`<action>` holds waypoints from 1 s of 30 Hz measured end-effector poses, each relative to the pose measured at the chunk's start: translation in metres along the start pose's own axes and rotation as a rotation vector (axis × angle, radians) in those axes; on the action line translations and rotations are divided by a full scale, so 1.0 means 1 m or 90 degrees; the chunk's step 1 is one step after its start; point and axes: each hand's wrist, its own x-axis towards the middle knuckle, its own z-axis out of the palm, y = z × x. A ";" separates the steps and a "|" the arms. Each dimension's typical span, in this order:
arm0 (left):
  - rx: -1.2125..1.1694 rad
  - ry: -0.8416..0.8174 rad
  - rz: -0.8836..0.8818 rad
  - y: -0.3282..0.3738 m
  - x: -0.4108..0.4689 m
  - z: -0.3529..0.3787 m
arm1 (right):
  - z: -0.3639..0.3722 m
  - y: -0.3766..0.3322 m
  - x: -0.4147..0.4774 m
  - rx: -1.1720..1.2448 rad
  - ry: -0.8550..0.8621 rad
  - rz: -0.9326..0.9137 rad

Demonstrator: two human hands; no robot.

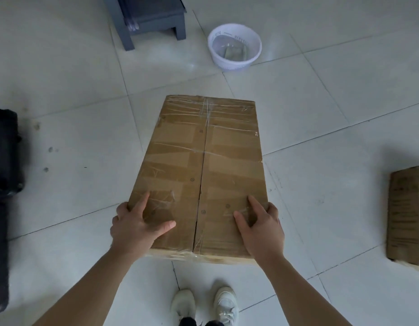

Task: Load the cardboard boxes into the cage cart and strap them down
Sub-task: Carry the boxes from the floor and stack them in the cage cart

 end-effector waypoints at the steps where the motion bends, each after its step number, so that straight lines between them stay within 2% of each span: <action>1: -0.007 0.010 -0.004 0.003 -0.018 -0.020 | -0.019 -0.013 -0.012 -0.001 -0.002 -0.017; 8: -0.070 0.104 -0.053 0.015 -0.149 -0.145 | -0.136 -0.106 -0.088 -0.028 -0.020 -0.155; 14: -0.118 0.215 -0.154 0.013 -0.263 -0.202 | -0.208 -0.168 -0.142 -0.049 -0.044 -0.317; 22: -0.276 0.397 -0.296 -0.003 -0.419 -0.224 | -0.264 -0.234 -0.223 -0.059 -0.111 -0.576; 30: -0.364 0.544 -0.462 -0.048 -0.555 -0.225 | -0.264 -0.291 -0.337 -0.058 -0.195 -0.791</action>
